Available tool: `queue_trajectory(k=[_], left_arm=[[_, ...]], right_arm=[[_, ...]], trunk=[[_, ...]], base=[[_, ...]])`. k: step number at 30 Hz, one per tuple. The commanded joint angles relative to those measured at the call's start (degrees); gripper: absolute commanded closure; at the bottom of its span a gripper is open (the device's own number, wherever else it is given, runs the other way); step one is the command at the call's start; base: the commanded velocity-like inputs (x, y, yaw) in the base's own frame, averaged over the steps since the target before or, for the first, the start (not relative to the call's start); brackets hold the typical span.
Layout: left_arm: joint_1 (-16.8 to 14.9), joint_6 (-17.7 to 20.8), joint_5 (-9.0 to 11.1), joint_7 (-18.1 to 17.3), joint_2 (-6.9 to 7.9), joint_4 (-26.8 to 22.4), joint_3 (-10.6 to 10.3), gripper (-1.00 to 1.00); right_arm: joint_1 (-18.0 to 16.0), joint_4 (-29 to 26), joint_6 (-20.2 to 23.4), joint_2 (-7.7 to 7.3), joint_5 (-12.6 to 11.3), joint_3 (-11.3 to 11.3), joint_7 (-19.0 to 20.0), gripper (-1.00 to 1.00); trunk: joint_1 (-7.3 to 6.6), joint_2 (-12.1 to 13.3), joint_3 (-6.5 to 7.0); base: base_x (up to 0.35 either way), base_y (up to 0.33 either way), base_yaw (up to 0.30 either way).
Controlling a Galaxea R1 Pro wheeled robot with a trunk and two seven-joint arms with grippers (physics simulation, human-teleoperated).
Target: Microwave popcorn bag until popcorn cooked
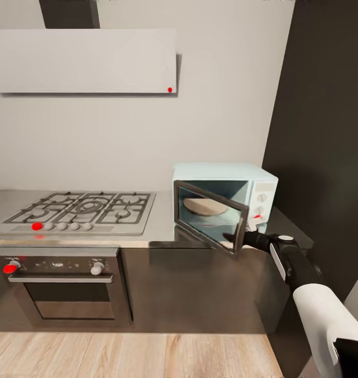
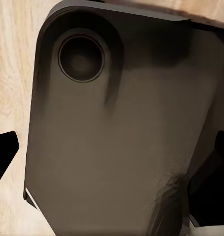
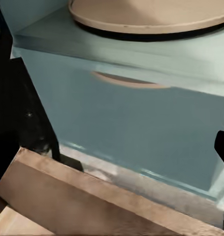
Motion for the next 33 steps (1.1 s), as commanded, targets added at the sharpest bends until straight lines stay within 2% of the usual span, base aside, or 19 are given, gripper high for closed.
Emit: queue_trajectory(k=[1,19,33], left_arm=[[0.01,-0.04,0.35,-0.01,-0.01,-0.06,0.05,-1.00],[0.01,-0.04,0.35,-0.01,0.03,-0.06,0.05,-1.00],[0.01,-0.04,0.35,-0.01,0.04,-0.06,0.05,-1.00]], right_arm=[[-0.04,-0.09,0.24,0.05,0.55,-0.22,0.53,-1.00],[-0.04,-0.05,0.28,0.14,0.57,-0.11,0.55,-1.00],[-0.04,0.00,0.33,0.14,0.41,-0.11,0.38,-1.00]], trunk=[[-0.02,-0.03,-0.05],[-0.02,-0.03,-0.05],[-0.02,-0.03,-0.05]], base=[[-0.163,0.159,0.000],[-0.163,0.163,0.000],[-0.157,0.251,0.000]])
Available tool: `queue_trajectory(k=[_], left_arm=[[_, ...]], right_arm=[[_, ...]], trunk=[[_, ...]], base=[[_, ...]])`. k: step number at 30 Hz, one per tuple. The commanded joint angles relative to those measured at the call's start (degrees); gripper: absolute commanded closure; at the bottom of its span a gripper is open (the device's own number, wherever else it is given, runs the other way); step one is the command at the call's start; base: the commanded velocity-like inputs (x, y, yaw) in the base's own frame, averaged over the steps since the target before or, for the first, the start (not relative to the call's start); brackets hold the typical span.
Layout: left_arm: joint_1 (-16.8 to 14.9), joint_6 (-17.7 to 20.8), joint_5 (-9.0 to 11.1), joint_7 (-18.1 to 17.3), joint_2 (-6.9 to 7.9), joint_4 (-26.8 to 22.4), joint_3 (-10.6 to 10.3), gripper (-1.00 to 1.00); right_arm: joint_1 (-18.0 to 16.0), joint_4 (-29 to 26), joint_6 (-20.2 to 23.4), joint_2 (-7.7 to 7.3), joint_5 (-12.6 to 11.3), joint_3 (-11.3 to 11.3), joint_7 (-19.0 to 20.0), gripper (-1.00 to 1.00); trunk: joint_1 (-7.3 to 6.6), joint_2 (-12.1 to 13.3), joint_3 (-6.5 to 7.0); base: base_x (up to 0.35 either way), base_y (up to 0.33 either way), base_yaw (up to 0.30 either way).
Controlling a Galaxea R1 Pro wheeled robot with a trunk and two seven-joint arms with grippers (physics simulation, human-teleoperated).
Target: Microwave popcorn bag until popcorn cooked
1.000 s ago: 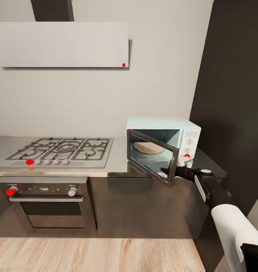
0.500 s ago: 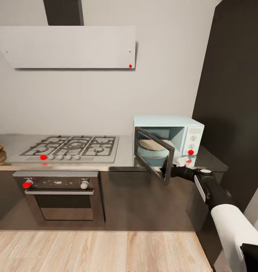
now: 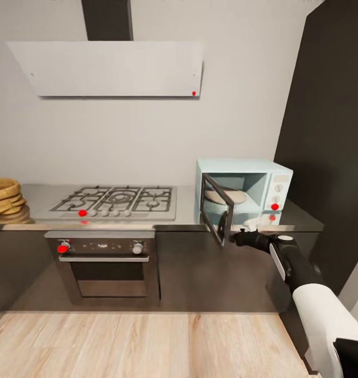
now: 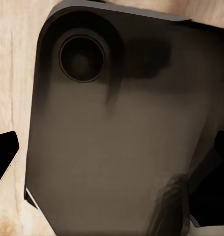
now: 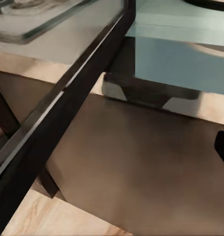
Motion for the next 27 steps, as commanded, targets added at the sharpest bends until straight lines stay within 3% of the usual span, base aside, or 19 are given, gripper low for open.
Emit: queue_trajectory(k=[1,8,11,16,27], left_arm=[[0.01,-0.04,0.34,-0.01,-0.02,-0.06,0.05,-1.00],[0.01,-0.04,0.34,-0.01,-0.03,-0.06,0.05,-1.00],[0.01,-0.04,0.34,-0.01,0.00,-0.06,0.05,-1.00],[0.01,-0.04,0.34,-0.01,-0.04,-0.06,0.05,-1.00],[0.01,-0.04,0.33,-0.01,-0.05,-0.06,0.05,-1.00]], right_arm=[[-0.04,-0.09,0.27,0.06,0.47,-0.23,0.50,-1.00],[-0.04,-0.01,0.29,-0.26,0.49,-0.54,-1.53,-1.00],[-0.04,0.00,0.35,-2.85,0.34,-0.86,-5.87,-1.00],[-0.04,0.00,0.20,-4.34,0.51,-7.69,-11.33,-1.00],[-0.04,2.04,0.22,-4.54,0.47,-8.38,-14.60,-1.00]], trunk=[[-0.01,-0.03,-0.05],[-0.01,-0.03,-0.05],[-0.01,-0.03,-0.05],[-0.01,-0.03,-0.05],[-0.01,-0.03,-0.05]], base=[[-0.128,0.255,0.000],[-0.122,0.221,0.000],[-0.119,0.157,0.000],[-0.115,0.118,0.000],[-0.066,0.064,0.000]])
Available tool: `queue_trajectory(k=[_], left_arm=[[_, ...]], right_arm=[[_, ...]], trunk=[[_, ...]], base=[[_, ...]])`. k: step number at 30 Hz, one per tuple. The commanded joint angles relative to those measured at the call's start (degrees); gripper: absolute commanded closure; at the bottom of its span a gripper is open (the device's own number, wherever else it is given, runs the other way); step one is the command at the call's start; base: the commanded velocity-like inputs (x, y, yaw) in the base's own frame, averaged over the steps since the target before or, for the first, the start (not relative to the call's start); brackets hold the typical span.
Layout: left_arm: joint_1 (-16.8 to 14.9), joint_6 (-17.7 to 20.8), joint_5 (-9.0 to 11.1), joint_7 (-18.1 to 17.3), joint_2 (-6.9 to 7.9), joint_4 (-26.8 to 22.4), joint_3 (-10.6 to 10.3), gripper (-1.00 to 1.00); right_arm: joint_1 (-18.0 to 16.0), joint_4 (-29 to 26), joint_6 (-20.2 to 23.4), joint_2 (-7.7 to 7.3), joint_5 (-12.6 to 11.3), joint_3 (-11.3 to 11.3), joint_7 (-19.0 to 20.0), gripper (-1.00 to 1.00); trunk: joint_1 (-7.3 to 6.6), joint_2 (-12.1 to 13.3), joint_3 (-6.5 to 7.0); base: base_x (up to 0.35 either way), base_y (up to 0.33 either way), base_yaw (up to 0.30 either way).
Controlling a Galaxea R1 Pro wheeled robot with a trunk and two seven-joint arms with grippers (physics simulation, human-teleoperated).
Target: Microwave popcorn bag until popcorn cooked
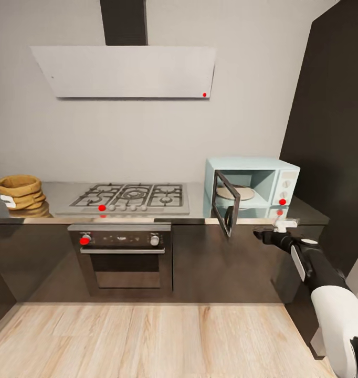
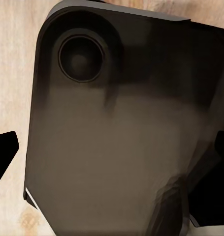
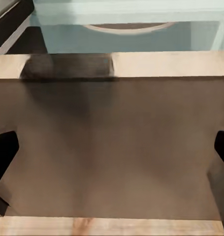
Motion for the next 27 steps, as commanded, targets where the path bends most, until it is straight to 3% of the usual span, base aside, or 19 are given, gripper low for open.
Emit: queue_trajectory(k=[1,5,9,11,13,14,17,19,21,25,27], left_arm=[[0.01,-0.04,0.36,-0.01,-0.01,-0.06,0.01,-1.00],[0.01,-0.04,0.37,-0.01,-0.01,-0.06,0.04,-1.00],[0.01,-0.04,0.37,-0.01,0.00,-0.06,0.05,-1.00],[0.01,-0.04,0.37,-0.01,-0.01,-0.06,0.06,-1.00],[0.01,-0.04,0.37,-0.01,0.02,-0.06,0.09,-1.00],[0.03,-0.04,0.37,-0.01,0.02,-0.06,0.11,-1.00],[0.01,-0.04,0.37,-0.01,0.06,-0.06,0.10,-1.00],[0.01,-0.04,0.37,-0.01,0.07,-0.06,0.09,-1.00],[0.01,-0.04,0.37,-0.01,0.07,-0.06,0.06,-1.00],[0.01,-0.04,0.37,-0.01,0.07,-0.06,0.08,-1.00],[0.01,-0.04,0.37,-0.01,0.07,-0.06,0.06,-1.00]], right_arm=[[-0.04,2.25,0.20,-0.07,0.62,-0.27,0.46,-1.00],[-0.04,14.51,-0.42,-0.18,3.96,-0.26,-0.46,-1.00],[-0.04,25.45,-2.42,-0.10,5.35,-0.16,-1.36,-1.00],[-0.04,31.84,-5.00,-0.10,5.46,-0.17,-2.45,-1.00],[0.01,41.35,-11.27,0.11,5.40,-0.10,-4.20,-1.00],[0.47,42.48,-12.86,0.33,5.38,-0.07,-4.84,-1.00],[9.39,44.16,-15.84,0.88,5.40,0.05,-6.16,-1.00],[13.18,44.32,-16.29,1.38,5.44,0.07,-6.94,-1.00],[16.25,44.38,-16.95,2.76,5.36,0.05,-8.33,-1.00],[27.09,44.46,-20.42,5.57,5.03,-0.01,-12.14,-1.00],[29.28,44.47,-20.61,6.09,4.98,-0.07,-13.13,-1.00]], trunk=[[0.00,-0.03,-0.05],[0.00,-0.03,-0.05],[0.00,-0.03,-0.05],[0.00,-0.03,-0.05],[0.00,-0.03,-0.05],[0.00,-0.03,-0.05],[0.00,-0.03,-0.05],[0.00,-0.03,-0.05],[0.00,-0.03,-0.05],[0.00,-0.03,-0.05],[0.00,-0.03,-0.05]], base=[[-0.002,0.002,0.000],[0.000,0.000,0.000],[0.000,0.000,0.000],[0.000,0.000,0.000],[0.000,0.000,0.000],[0.000,0.000,0.000],[0.000,0.000,0.000],[0.000,0.000,0.000],[0.000,0.000,0.000],[0.000,0.000,0.000],[0.000,0.000,0.000]])
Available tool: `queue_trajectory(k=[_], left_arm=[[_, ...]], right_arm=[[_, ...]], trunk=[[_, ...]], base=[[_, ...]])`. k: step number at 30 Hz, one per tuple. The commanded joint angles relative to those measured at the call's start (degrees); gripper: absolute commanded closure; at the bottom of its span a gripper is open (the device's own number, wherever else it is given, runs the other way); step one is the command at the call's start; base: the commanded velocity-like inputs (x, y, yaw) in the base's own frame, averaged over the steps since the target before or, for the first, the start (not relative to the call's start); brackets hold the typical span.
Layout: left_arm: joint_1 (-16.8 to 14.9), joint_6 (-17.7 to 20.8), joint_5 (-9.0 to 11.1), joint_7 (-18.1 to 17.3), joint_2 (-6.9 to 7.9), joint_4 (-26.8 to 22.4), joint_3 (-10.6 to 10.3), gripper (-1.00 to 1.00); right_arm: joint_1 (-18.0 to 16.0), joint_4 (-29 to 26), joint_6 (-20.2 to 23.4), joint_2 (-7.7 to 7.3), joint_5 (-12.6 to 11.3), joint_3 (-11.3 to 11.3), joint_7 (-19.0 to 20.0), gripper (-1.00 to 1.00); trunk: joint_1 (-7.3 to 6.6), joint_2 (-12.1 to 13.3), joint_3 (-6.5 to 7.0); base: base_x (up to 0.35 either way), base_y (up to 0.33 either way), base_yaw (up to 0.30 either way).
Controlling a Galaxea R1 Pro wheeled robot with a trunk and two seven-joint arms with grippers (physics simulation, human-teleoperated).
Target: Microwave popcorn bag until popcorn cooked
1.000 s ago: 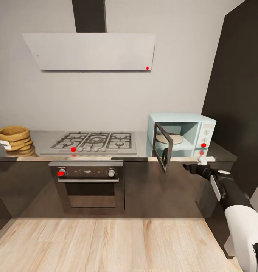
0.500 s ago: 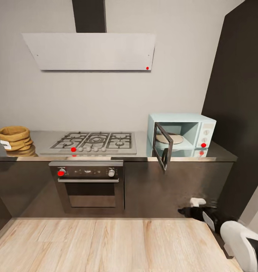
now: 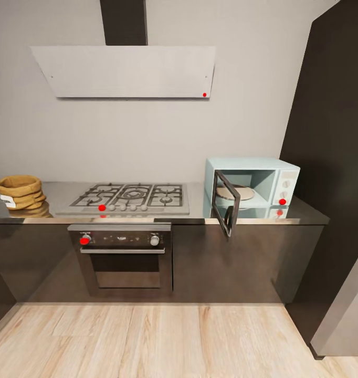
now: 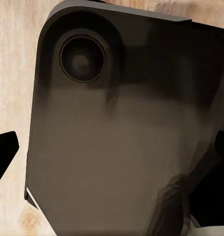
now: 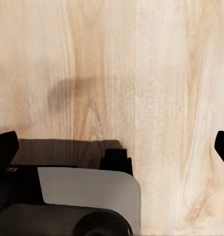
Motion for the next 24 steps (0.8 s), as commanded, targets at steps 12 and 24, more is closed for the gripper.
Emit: queue_trajectory(k=[12,24], left_arm=[[0.01,-0.04,0.99,0.07,0.00,-0.05,0.04,-1.00],[0.01,-0.04,5.09,0.08,0.16,-0.12,-0.04,-1.00]], right_arm=[[1.73,0.10,2.40,0.61,0.76,-0.43,-2.98,-1.00],[4.10,0.10,2.40,3.32,5.06,-0.29,-7.92,-1.00]], trunk=[[0.00,-0.03,0.20],[0.00,-0.03,0.56]], base=[[0.000,0.000,0.194],[0.000,0.000,0.264]])
